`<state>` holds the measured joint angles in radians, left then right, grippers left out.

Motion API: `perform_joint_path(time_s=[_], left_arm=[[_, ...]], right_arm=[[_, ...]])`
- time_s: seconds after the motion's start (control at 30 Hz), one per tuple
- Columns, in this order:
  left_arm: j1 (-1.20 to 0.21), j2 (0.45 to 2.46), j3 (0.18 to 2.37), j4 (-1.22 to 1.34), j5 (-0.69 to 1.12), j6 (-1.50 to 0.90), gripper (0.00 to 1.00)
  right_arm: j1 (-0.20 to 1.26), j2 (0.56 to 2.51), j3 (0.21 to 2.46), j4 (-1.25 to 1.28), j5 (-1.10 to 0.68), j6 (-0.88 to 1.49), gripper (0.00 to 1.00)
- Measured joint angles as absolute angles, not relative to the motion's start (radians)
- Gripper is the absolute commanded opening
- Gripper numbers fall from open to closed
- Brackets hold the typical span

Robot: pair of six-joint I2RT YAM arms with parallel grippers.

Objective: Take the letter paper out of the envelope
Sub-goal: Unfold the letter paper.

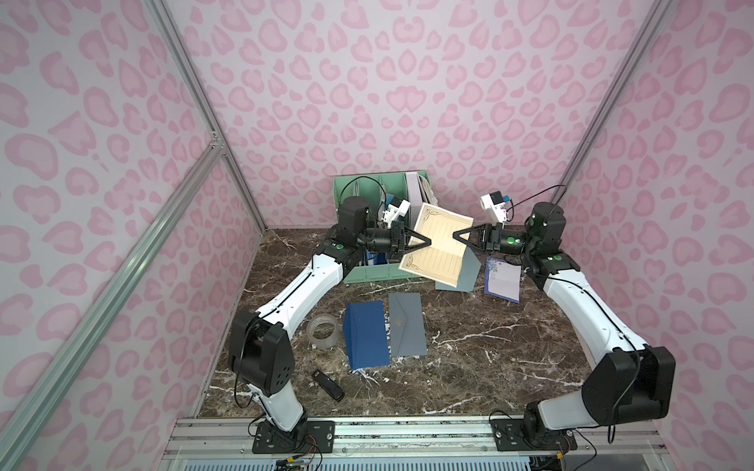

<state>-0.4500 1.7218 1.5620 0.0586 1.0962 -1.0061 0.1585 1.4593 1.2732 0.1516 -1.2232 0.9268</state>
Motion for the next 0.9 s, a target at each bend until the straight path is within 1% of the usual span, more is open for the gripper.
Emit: perform_joint_path(time_s=[0.03,0.07,0.2,0.33,0.4,0.47,0.57,0.63,0.73,0.8,0.9], left_arm=[[-0.45,1.722,1.563,0.062,1.097,-1.018,0.0],[-0.45,1.722,1.563,0.067,1.097,-1.02,0.0],[-0.454,1.722,1.561,0.101,1.093,-1.048,0.0],[-0.45,1.724,1.563,0.126,1.087,-1.076,0.0],[-0.45,1.729,1.573,0.126,1.081,-1.09,0.0],[-0.45,1.735,1.578,0.14,1.072,-1.103,0.0],[-0.45,1.751,1.578,0.176,1.056,-1.15,0.0],[-0.45,1.763,1.579,0.198,1.054,-1.179,0.0],[-0.45,1.772,1.581,0.224,1.049,-1.206,0.0],[-0.451,1.774,1.581,0.242,1.048,-1.214,0.0],[-0.458,1.781,1.581,0.274,1.047,-1.238,0.0]], right_arm=[[0.155,1.46,1.273,0.139,-1.214,0.917,0.0],[0.149,1.462,1.273,0.127,-1.212,0.91,0.03],[0.13,1.47,1.272,0.076,-1.17,0.902,0.35],[0.125,1.468,1.251,0.064,-1.129,0.897,0.58],[0.128,1.44,1.203,0.101,-1.128,0.926,0.66],[0.133,1.408,1.139,0.195,-1.142,0.98,0.69],[0.153,1.377,1.049,0.364,-1.164,1.099,0.69],[0.166,1.366,1.005,0.472,-1.168,1.176,0.66],[0.175,1.372,0.977,0.609,-1.169,1.268,0.55],[0.181,1.389,0.971,0.683,-1.163,1.319,0.45],[0.191,1.413,0.971,0.759,-1.159,1.377,0.33]])
